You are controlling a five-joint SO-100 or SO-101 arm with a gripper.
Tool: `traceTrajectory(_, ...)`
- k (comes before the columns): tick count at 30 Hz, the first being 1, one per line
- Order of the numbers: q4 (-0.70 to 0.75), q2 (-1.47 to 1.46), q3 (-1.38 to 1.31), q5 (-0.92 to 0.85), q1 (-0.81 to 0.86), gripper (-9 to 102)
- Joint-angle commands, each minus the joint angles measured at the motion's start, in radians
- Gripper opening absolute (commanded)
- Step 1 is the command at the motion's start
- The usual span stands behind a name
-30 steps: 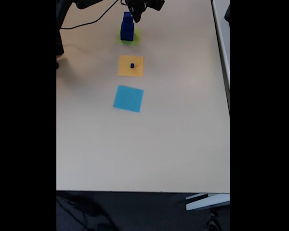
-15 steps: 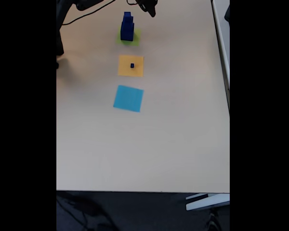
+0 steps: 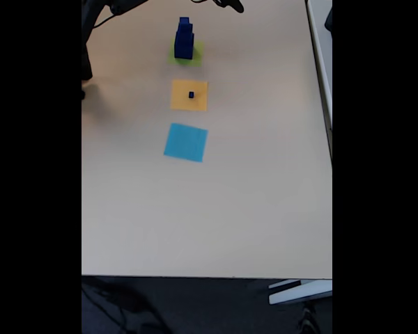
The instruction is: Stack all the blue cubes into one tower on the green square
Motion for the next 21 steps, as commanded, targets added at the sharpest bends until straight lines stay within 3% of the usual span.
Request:
traceTrajectory(1,-0.018,0.074,-0.063,0.067,-0.018,23)
traceTrajectory(5,0.015,0.074,-0.072,0.153,-0.028,28)
traceTrajectory(12,0.095,0.058,-0.143,0.359,-0.044,28)
traceTrajectory(21,0.126,0.06,-0.144,0.451,-0.08,30)
